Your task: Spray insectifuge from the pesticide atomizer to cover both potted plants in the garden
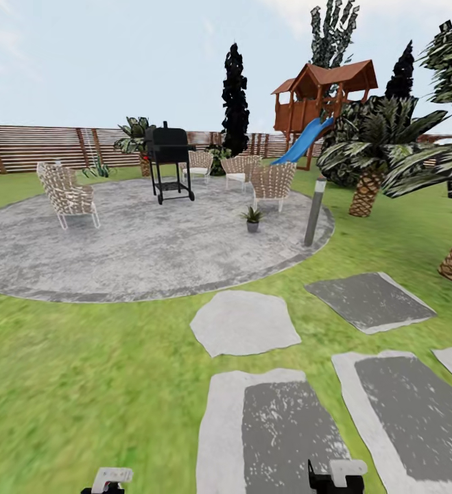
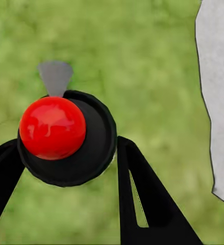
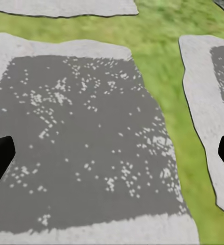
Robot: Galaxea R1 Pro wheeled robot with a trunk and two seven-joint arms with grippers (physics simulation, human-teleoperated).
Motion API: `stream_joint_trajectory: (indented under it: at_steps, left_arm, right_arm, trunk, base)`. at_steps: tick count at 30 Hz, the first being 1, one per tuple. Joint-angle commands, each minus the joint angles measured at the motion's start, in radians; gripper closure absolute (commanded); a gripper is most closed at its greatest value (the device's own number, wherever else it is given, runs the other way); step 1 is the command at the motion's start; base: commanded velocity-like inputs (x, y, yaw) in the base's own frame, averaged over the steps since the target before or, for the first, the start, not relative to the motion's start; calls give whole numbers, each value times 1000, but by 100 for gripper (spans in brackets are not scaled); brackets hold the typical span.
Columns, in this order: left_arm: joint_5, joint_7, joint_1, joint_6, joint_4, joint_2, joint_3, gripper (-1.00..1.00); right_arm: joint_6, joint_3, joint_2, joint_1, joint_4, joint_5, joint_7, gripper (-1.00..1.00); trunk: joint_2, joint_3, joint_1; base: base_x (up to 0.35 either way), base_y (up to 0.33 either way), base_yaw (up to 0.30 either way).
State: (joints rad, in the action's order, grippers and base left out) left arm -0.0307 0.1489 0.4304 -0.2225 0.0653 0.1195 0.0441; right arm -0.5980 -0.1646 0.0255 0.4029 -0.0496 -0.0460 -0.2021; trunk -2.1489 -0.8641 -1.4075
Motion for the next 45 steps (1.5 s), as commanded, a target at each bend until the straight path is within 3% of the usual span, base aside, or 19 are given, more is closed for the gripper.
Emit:
stream_joint_trajectory:
  at_steps: [1,45]
  left_arm:
    - [-3,4,1,-3,-1,1,5,100]
    - [-5,4,1,-3,-1,0,5,100]
  right_arm:
    - [-2,-9,0,1,0,-5,-5,-100]
    - [-2,-10,1,1,0,-3,-2,-100]
  trunk:
    - [0,-1,0]
    - [0,-1,0]
  base:
    - [339,0,0]
    - [339,0,0]
